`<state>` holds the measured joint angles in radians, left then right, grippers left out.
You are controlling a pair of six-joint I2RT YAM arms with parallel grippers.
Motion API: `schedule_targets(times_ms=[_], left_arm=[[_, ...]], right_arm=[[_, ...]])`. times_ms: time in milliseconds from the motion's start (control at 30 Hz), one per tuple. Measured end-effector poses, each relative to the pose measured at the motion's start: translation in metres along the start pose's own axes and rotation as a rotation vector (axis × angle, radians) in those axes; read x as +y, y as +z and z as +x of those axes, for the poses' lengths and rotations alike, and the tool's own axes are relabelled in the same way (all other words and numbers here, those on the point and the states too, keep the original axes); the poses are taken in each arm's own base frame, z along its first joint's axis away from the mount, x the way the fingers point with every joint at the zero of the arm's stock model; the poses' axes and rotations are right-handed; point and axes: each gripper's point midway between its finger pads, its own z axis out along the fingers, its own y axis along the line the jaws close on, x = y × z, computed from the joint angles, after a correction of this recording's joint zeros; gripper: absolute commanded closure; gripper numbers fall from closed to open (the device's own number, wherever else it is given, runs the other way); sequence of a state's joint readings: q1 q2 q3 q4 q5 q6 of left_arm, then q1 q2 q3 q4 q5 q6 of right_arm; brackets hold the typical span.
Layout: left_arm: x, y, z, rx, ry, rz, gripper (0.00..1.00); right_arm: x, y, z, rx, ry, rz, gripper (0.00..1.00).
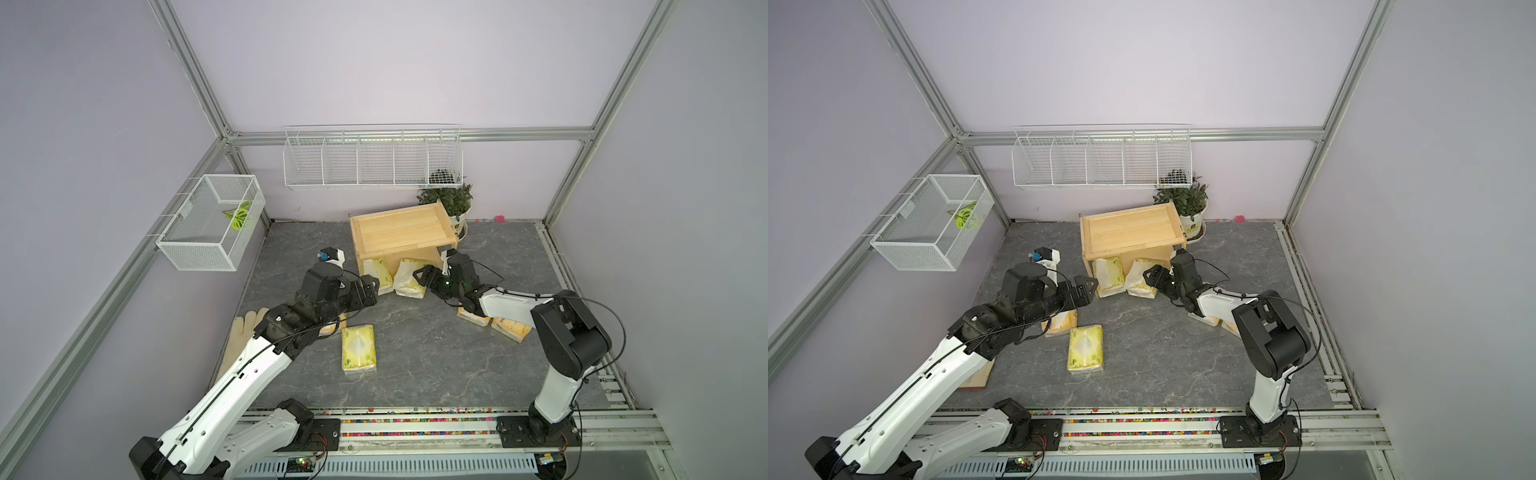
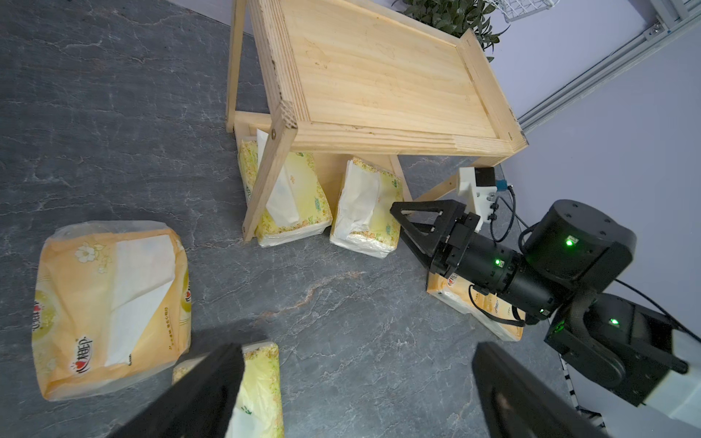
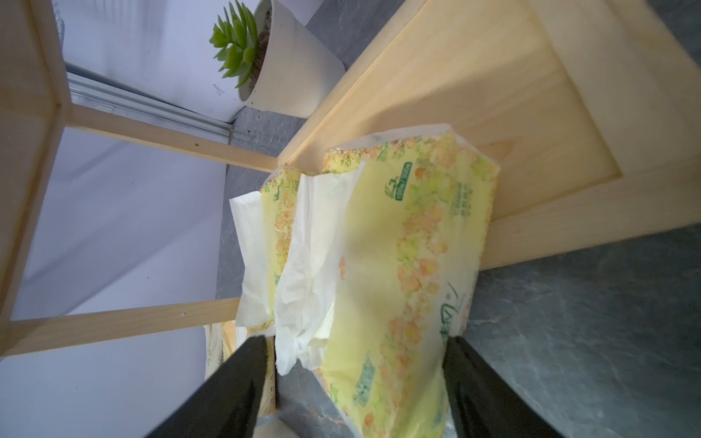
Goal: Place the tissue boxes on the shelf by color
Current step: Place a box of tissues on the shelf.
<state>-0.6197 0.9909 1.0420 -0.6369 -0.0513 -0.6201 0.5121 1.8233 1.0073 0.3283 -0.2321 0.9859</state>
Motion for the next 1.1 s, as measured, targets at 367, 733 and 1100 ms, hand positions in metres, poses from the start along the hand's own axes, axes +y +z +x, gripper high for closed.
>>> schedule_targets(times_ms=[367, 733, 1100], left_arm=[[0.001, 0.004, 0.01, 0.021, -0.008, 0.018, 0.0], [-0.003, 0.003, 0.008, 0.013, -0.015, 0.044, 0.0], [-0.006, 0.003, 0.007, 0.01, -0.015, 0.058, 0.0]], right_arm=[[0.005, 0.023, -0.002, 0.019, -0.024, -0.002, 0.22], [-0.004, -0.005, 0.002, -0.011, -0.091, 0.048, 0.21], [0.009, 0.0, -0.008, -0.029, -0.12, 0.031, 0.21]])
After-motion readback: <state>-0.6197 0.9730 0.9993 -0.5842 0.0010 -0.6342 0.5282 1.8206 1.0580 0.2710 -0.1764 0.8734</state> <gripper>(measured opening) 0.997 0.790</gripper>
